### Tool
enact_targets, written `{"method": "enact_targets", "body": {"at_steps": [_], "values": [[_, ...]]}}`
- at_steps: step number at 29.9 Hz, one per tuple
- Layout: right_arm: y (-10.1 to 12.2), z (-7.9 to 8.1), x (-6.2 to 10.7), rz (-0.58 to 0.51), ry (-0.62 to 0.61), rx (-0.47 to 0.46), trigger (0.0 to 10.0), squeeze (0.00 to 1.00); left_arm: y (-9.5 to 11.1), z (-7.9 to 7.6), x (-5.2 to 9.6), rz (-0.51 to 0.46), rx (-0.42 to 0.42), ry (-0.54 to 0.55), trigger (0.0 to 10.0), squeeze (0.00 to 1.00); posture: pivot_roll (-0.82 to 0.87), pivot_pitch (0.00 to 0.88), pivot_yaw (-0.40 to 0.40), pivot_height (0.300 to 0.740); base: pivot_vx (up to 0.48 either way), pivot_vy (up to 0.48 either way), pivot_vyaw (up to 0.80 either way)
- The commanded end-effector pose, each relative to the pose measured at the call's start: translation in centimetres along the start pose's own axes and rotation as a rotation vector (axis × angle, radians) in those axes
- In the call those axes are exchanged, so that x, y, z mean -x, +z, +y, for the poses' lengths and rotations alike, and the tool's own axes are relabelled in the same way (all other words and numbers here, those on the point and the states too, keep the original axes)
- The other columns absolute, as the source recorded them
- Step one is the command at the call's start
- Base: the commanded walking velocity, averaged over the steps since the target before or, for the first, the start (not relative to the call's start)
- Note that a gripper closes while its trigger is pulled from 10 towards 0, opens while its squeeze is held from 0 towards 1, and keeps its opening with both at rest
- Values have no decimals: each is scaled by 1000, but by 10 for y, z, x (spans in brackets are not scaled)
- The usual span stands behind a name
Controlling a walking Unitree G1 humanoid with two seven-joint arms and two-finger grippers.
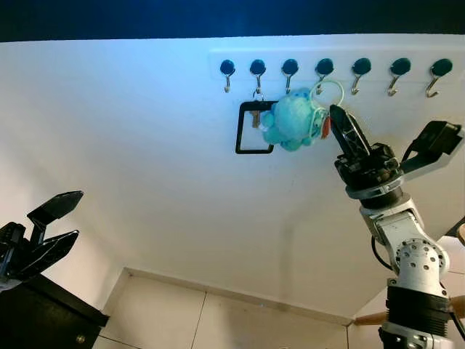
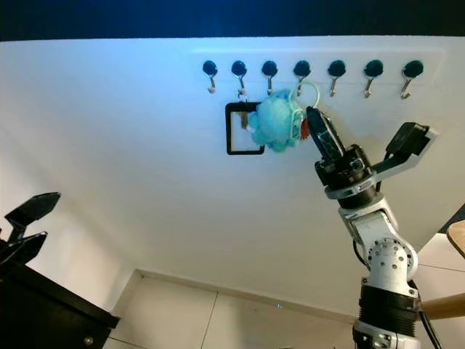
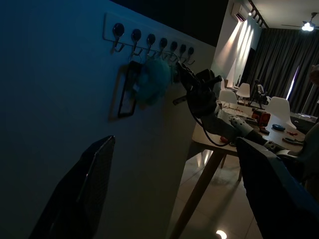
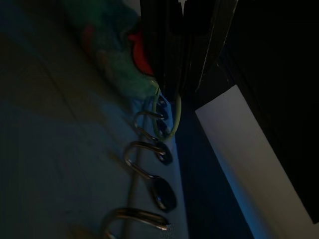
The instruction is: Hang keys on a hook
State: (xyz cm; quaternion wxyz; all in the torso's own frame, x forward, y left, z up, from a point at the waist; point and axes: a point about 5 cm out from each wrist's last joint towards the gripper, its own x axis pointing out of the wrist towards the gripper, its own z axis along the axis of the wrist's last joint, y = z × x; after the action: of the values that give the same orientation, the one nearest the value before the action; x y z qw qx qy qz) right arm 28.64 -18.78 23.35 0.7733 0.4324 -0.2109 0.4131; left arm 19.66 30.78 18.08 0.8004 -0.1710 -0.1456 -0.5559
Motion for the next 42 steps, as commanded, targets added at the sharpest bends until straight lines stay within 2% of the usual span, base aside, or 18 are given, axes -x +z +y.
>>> {"method": "enact_targets", "body": {"at_steps": [1, 13, 23, 24, 34, 42], "values": [[-1, -1, -2, -15, -4, -24, 10000, 0, 1, 0, 1, 2, 3, 1, 10000, 0, -120, 58, 86, 740, 0, 0, 0], [-5, -6, -2, 4, -55, -31, 10000, 0, 2, 0, 1, 10, 7, -2, 10000, 0, -119, 62, 89, 740, 0, 0, 0], [-25, -13, 6, 162, -125, 115, 10000, 0, 1, -1, 1, 16, 14, 1, 10000, 0, -119, 65, 88, 740, 0, 0, 0], [-24, -13, 7, 157, -126, 112, 10000, 1000, 1, -1, 1, 17, 14, 1, 10000, 0, -120, 66, 88, 740, 0, 0, 0], [-22, -16, 8, 132, -142, 116, 10000, 1000, 1, -1, 1, 19, 16, -1, 10000, 0, -118, 66, 88, 740, 0, 0, 0], [-31, -22, 27, 181, -172, 115, 10000, 1000, 1, -1, 0, 21, 22, -4, 10000, 0, -118, 67, 89, 740, 0, 0, 0]]}}
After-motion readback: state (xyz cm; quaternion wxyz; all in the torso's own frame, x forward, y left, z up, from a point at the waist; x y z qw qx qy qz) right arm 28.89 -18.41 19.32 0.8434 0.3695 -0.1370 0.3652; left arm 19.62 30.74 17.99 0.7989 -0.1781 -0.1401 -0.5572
